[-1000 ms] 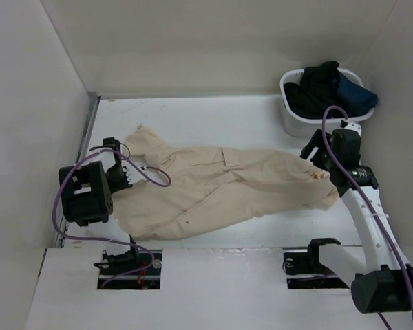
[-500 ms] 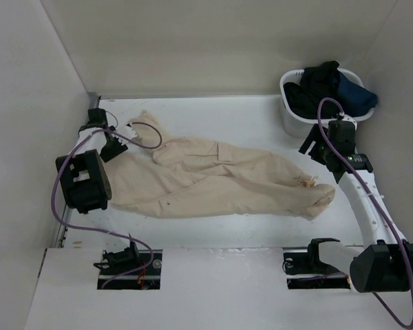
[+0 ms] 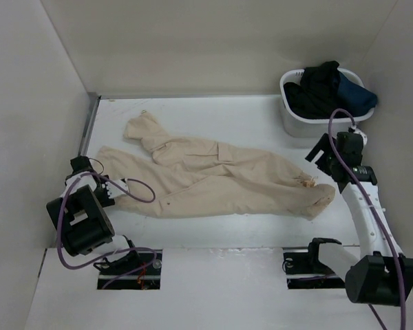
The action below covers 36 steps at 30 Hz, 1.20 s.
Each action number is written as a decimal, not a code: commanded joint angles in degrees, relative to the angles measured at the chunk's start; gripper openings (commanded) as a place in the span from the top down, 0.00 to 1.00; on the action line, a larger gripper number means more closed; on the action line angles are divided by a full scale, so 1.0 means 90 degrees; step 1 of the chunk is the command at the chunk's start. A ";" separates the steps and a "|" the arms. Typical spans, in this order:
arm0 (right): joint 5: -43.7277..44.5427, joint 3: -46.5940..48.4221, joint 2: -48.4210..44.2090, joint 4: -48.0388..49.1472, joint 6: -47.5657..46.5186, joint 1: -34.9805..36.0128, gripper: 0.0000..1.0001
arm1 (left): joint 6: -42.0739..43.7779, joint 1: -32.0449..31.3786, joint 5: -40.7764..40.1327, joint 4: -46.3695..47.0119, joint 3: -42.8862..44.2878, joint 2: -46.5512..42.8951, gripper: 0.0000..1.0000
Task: Fold and stack the trousers
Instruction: Flatten the trousers out
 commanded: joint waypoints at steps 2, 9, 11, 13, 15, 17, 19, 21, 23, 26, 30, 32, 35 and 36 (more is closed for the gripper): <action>0.0184 -0.0684 -0.0448 -0.0515 0.0790 -0.0938 0.10 | 0.0652 -0.0069 -0.0019 0.0924 -0.0045 0.0293 0.42; 0.0145 -0.1350 -0.0928 -0.0847 0.1132 -0.1605 0.11 | 0.0771 -0.0381 -0.0528 0.1667 -0.0601 0.0978 0.67; 0.0193 -0.1389 -0.1122 -0.1149 0.1347 -0.1605 0.11 | 0.0518 -0.0392 -0.0548 0.1667 -0.0534 0.1056 0.90; 0.0436 -0.1244 -0.1483 -0.1549 0.1455 -0.1537 0.12 | 0.0273 -0.0363 -0.0528 0.1570 -0.0387 0.0979 0.98; 0.0671 -0.0893 -0.1806 -0.2202 0.1611 -0.1449 0.13 | 0.0146 -0.0265 -0.0431 0.1336 -0.0241 0.0726 1.00; 0.0604 -0.0609 -0.2196 -0.3011 0.2058 -0.1284 0.16 | -0.0030 -0.0158 -0.0304 0.1073 -0.0075 0.0462 1.00; 0.0448 -0.0579 -0.2713 -0.3871 0.2896 -0.0943 0.21 | -0.0264 -0.0109 -0.0236 0.0867 0.0110 0.0257 1.00; 0.0505 -0.0899 -0.3182 -0.4701 0.3862 -0.0358 0.31 | -0.0537 -0.0021 -0.0138 0.0740 0.0325 0.0178 1.00; 0.0855 -0.1038 -0.3399 -0.4919 0.4616 0.0384 0.51 | -0.0859 0.0028 -0.0060 0.0700 0.0511 0.0178 1.00; 0.1326 -0.1028 -0.2456 -0.5096 0.5584 0.1516 0.59 | -0.1036 0.0077 0.0009 0.0661 0.0599 0.0178 1.00; 0.1345 -0.1125 -0.1243 -0.4550 0.6112 0.2613 0.43 | -0.1085 0.0048 0.0048 0.0661 0.0629 0.0070 1.00; 0.1588 -0.1213 -0.1056 -0.4238 0.6211 0.2371 0.38 | -0.1124 0.0038 0.0077 0.0652 0.0619 -0.0056 1.00; 0.1824 -0.1369 -0.0977 -0.3710 0.6095 0.1825 0.37 | -0.1183 0.0038 0.0116 0.0593 0.0600 -0.0174 1.00; 0.1873 -0.1408 -0.0929 -0.3603 0.6046 0.1629 0.37 | -0.1202 0.0048 0.0116 0.0583 0.0619 -0.0164 1.00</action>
